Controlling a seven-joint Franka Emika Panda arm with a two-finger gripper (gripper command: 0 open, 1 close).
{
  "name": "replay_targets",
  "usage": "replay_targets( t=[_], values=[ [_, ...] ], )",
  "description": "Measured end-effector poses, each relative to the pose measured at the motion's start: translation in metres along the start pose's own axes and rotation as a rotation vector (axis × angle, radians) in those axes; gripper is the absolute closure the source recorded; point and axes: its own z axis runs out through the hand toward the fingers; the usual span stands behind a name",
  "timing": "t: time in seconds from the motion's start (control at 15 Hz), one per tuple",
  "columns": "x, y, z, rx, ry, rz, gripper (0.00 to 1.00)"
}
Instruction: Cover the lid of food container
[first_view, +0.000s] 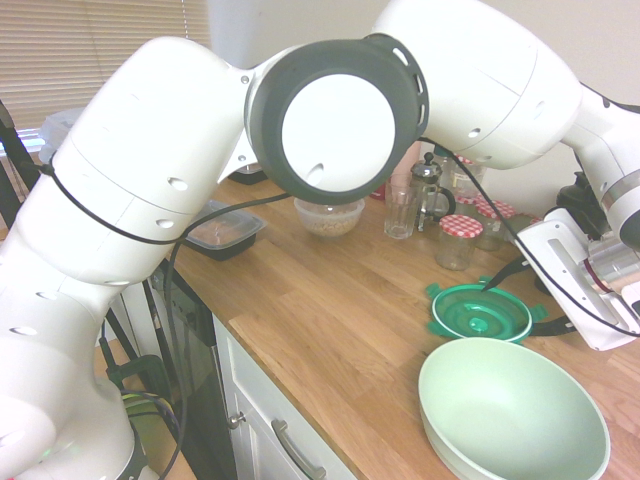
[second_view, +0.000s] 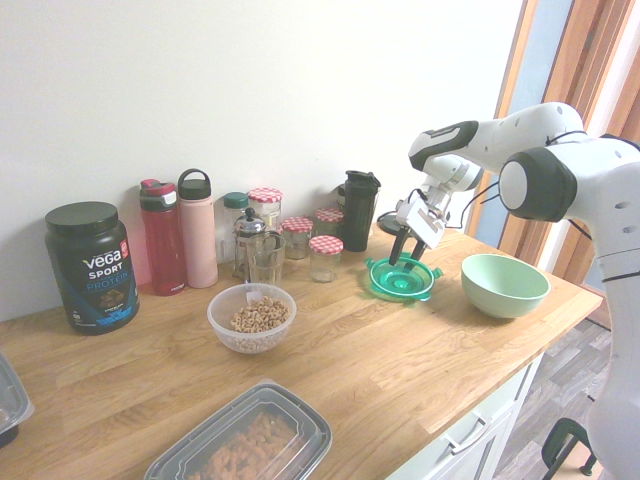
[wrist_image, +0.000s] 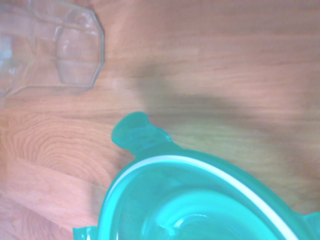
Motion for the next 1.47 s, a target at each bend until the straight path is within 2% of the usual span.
replay_targets(
  t=[1.2,1.33,1.47],
  values=[
    [-0.001,0.022,0.013,0.059,-0.014,0.033,1.0],
    [-0.002,0.022,0.006,0.06,-0.004,0.074,1.0],
    [-0.009,0.018,-0.02,0.023,0.048,0.115,1.0]
  ],
)
